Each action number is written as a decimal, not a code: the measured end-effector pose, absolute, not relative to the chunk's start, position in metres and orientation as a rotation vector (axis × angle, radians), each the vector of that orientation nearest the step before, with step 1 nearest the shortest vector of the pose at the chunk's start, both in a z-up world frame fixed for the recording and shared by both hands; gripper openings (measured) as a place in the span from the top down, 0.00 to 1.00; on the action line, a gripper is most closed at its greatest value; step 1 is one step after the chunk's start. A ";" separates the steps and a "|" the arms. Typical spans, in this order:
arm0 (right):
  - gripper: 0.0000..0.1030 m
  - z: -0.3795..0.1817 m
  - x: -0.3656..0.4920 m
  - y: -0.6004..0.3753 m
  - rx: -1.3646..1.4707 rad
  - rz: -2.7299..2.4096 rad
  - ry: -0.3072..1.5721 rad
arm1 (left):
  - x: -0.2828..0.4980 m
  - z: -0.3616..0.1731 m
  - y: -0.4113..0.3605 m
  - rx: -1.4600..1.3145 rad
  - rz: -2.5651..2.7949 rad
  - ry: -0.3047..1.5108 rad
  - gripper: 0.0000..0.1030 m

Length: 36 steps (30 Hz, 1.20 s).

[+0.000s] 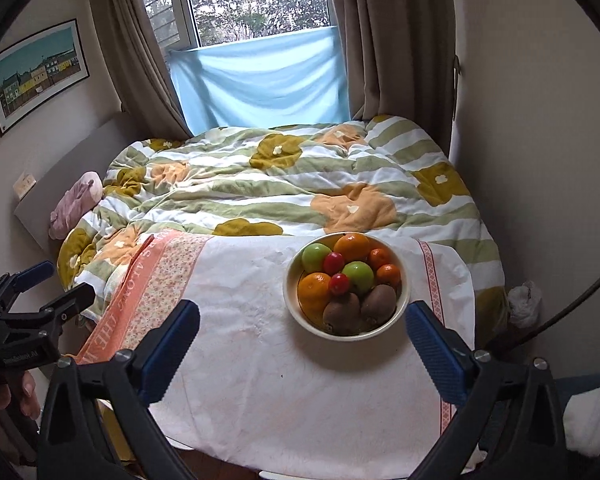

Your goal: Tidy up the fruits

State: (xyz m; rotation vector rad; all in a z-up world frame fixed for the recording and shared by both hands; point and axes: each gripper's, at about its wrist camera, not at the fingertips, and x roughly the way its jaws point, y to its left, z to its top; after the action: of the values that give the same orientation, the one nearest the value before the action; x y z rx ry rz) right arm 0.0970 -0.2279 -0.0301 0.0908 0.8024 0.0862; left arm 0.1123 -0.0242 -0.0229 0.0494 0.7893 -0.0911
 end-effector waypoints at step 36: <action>0.00 -0.013 0.054 -0.210 0.074 -0.050 0.734 | 0.071 -0.006 -0.013 0.073 -0.070 0.673 0.00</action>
State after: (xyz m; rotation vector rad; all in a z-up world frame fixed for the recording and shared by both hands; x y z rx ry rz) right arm 0.0544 -0.2096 -0.0127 0.0736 0.7338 -0.0502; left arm 0.0706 -0.0130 -0.0061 0.0732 0.6733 -0.0698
